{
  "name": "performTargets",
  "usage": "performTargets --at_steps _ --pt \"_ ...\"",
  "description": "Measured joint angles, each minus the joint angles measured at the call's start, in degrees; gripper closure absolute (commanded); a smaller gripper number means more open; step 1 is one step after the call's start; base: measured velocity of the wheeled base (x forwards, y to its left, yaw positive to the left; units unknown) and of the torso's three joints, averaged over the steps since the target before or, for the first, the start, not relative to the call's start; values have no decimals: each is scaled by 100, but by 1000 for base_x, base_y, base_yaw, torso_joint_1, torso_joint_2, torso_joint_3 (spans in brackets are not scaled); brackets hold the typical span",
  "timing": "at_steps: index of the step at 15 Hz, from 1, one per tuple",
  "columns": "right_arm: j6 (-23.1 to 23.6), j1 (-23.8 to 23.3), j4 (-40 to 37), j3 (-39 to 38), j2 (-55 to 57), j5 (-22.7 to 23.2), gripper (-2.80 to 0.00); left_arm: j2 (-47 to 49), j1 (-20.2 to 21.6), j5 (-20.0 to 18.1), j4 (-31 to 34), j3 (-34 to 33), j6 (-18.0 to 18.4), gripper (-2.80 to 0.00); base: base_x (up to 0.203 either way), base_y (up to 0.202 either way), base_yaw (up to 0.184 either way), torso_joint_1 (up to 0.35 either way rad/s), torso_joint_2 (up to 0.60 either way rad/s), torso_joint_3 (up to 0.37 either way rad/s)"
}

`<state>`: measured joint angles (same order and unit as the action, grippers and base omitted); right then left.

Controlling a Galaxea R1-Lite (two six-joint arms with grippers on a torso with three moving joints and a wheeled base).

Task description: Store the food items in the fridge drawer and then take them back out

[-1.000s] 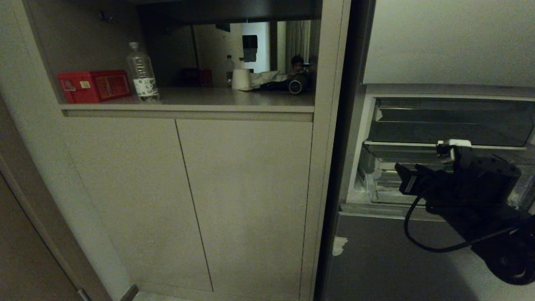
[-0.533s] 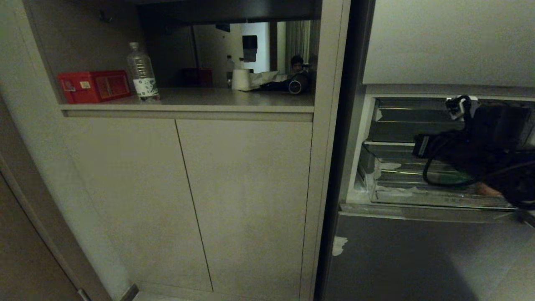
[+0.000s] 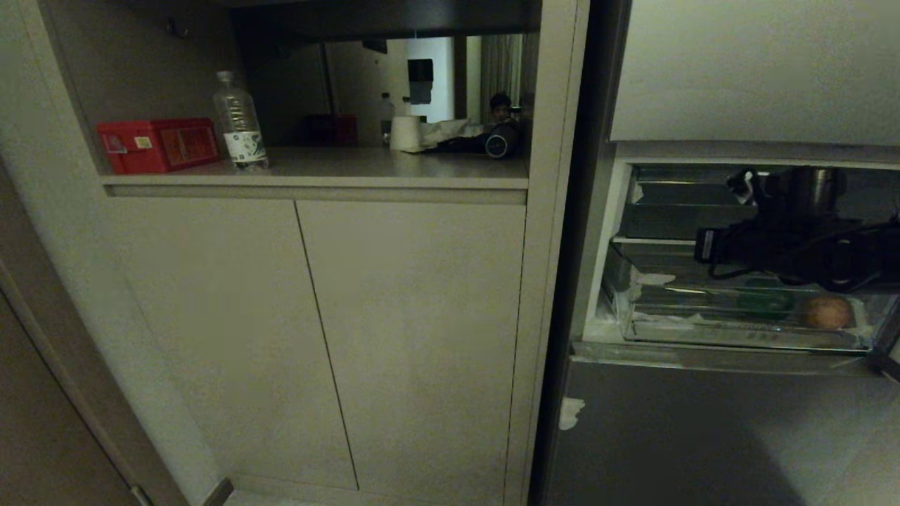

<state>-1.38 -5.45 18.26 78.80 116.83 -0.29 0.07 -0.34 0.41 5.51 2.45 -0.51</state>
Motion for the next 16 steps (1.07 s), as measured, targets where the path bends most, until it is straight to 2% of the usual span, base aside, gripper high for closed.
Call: performTargets --at_steps 4,8,13,16 --pt "85 -64 -697 664 450 28 0 0 1 0 0 -2 0 0 0 0 0 0 0 0" --pt "199 -108 -2273 1600 566 29 0 0 -2 2 0 -2 0 0 0 0 0 0 0 0" --pt "668 -293 -3983 2419 523 23 0 0 -2 0 0 0 0 0 0 0 0 0 0 0" --pt "757 -400 -4928 2863 511 16 0 0 -2 0 0 0 0 0 0 0 0 0 0 0"
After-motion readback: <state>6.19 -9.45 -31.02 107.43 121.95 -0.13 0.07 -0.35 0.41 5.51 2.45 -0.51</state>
